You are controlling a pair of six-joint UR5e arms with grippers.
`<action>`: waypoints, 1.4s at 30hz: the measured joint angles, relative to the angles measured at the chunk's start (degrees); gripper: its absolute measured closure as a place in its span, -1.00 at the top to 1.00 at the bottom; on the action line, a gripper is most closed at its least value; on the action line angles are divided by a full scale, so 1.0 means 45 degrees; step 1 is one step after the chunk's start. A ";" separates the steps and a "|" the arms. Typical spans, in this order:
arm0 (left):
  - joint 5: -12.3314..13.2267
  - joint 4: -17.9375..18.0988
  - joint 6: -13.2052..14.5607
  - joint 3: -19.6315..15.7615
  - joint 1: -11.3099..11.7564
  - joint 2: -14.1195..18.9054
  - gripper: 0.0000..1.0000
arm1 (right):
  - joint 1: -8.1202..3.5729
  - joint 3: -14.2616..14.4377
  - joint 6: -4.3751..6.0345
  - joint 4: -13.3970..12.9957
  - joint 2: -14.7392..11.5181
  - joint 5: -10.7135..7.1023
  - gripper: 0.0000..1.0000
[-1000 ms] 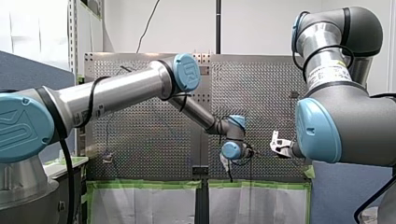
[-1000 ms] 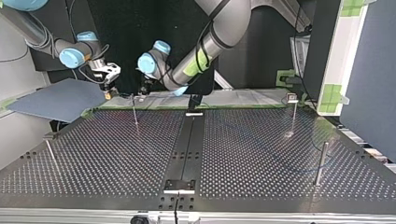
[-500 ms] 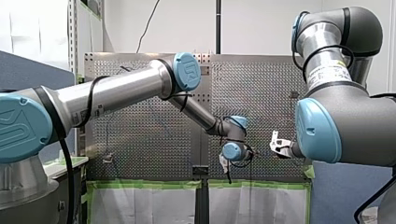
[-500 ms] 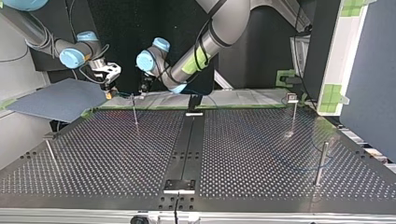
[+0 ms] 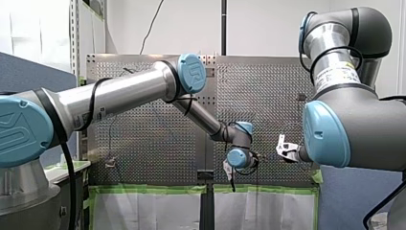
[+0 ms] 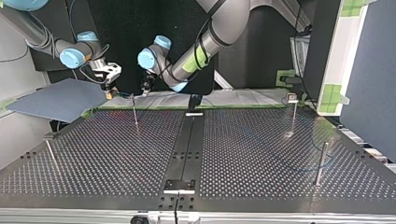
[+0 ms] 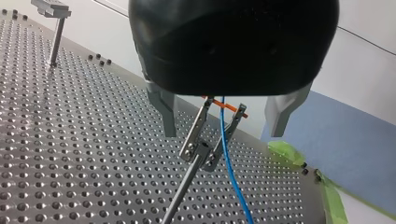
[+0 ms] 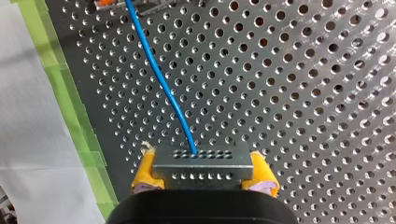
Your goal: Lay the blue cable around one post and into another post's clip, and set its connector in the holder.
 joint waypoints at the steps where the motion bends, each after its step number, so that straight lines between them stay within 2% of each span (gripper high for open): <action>1: -0.0002 0.0015 -0.0003 -0.0026 -0.0001 0.0002 0.87 | 0.0002 -0.0002 0.0000 -0.0002 0.0001 -0.0002 -1.00; 28: -0.0047 -0.0030 0.0050 -0.0181 0.0023 0.0051 0.87 | 0.0044 0.0007 0.0000 0.0034 -0.0003 -0.0093 -1.00; 33: -0.0424 0.0017 0.0500 -0.0637 -0.0080 0.0475 0.87 | 0.0031 0.0001 0.0000 0.0035 -0.0005 -0.0094 -1.00; 37: -0.0736 0.0350 0.0874 -0.1162 -0.0215 0.0997 0.87 | -0.0002 -0.0004 0.0000 0.0034 -0.0005 -0.0093 -1.00; 42: -0.1190 0.0909 0.1014 -0.1768 -0.0359 0.1602 0.87 | -0.0037 -0.0003 0.0000 0.0034 -0.0003 -0.0094 -1.00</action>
